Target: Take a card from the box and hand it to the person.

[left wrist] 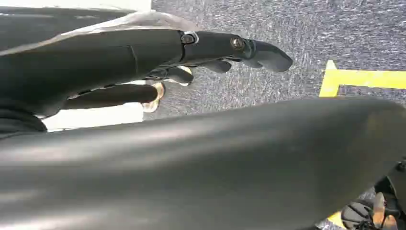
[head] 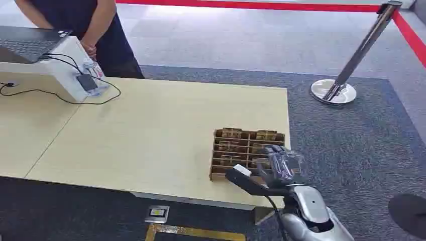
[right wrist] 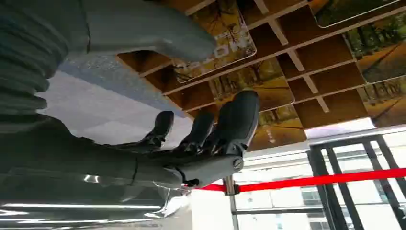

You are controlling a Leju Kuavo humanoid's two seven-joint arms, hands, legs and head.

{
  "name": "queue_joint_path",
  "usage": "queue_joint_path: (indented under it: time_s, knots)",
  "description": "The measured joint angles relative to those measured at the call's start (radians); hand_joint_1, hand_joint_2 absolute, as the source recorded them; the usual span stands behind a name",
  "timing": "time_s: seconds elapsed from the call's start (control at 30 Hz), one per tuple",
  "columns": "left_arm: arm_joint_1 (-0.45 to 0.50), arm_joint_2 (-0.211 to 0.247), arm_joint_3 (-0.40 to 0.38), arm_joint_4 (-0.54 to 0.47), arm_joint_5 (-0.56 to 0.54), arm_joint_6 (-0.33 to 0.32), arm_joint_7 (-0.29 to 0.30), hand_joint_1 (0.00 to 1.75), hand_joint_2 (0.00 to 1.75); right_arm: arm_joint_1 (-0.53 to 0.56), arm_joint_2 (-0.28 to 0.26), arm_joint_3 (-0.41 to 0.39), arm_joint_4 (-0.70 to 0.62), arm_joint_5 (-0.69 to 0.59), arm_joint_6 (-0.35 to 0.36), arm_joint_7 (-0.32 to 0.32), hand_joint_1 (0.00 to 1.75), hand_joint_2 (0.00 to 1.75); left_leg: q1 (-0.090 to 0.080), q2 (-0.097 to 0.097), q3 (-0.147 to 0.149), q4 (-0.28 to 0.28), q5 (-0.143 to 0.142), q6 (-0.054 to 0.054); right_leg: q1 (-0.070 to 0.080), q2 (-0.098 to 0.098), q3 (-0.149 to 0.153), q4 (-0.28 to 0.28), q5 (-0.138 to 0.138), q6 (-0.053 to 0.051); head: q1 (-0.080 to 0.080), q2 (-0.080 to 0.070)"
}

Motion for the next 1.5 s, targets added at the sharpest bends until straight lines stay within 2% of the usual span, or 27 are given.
queue_joint_path:
  time_s: [0.3,0.4,0.9,0.93,1.0,1.07,1.1,1.5]
  knots:
    - [0.000,0.001,-0.002,0.000,-0.003,0.000,-0.002,0.00,0.00,-0.007,0.000,0.000,0.042,-0.010,0.000,0.002,0.73,1.75,0.000,0.000,0.000,0.000,0.000,0.000,0.000,0.000,0.000,0.000,0.000,0.000,0.000,0.000]
    - [0.000,0.001,-0.003,0.000,-0.004,-0.001,-0.002,0.00,0.00,-0.008,0.000,0.000,0.053,-0.013,-0.002,0.002,0.79,1.75,0.000,0.000,0.000,0.000,0.000,0.000,0.000,0.000,0.000,0.000,0.000,0.000,0.000,0.000]
    - [0.000,0.006,-0.004,0.002,-0.012,-0.007,-0.004,0.00,0.00,-0.008,-0.010,-0.002,0.069,-0.021,-0.013,0.001,0.82,1.75,0.000,0.000,0.000,0.000,0.000,0.000,0.000,0.000,0.000,0.000,0.000,0.000,0.000,0.000]
    - [0.000,0.006,-0.004,0.002,-0.012,-0.007,-0.005,0.00,0.00,-0.008,-0.010,-0.002,0.069,-0.021,-0.013,0.001,0.86,1.75,0.000,0.000,0.000,0.000,0.000,0.000,0.000,0.000,0.000,0.000,0.000,0.000,0.000,0.000]
    - [0.000,0.006,-0.004,0.002,-0.012,-0.007,-0.005,0.00,0.00,-0.008,-0.010,-0.002,0.069,-0.021,-0.014,0.001,1.06,1.75,0.000,0.000,0.000,0.000,0.000,0.000,0.000,0.000,0.000,0.000,0.000,0.000,0.000,0.000]
    - [0.000,0.007,-0.004,0.002,-0.015,-0.007,-0.005,0.00,0.00,-0.011,-0.010,-0.002,0.070,-0.021,-0.015,0.001,1.68,1.75,0.000,0.000,0.000,0.000,0.000,0.000,0.000,0.000,0.000,0.000,0.000,0.000,0.000,0.000]
    - [0.000,0.007,-0.004,0.002,-0.015,-0.007,-0.005,0.00,0.00,-0.013,-0.010,-0.002,0.070,-0.021,-0.016,0.001,1.75,1.75,0.000,0.000,0.000,0.000,0.000,0.000,0.000,0.000,0.000,0.000,0.000,0.000,0.000,0.000]
    - [0.001,0.008,-0.006,0.003,-0.015,-0.011,-0.004,0.00,0.00,-0.020,-0.006,-0.002,0.074,-0.022,-0.016,-0.002,1.75,1.75,0.000,0.000,0.000,0.000,0.000,0.000,0.000,0.000,0.000,0.000,0.000,0.000,0.000,0.000]
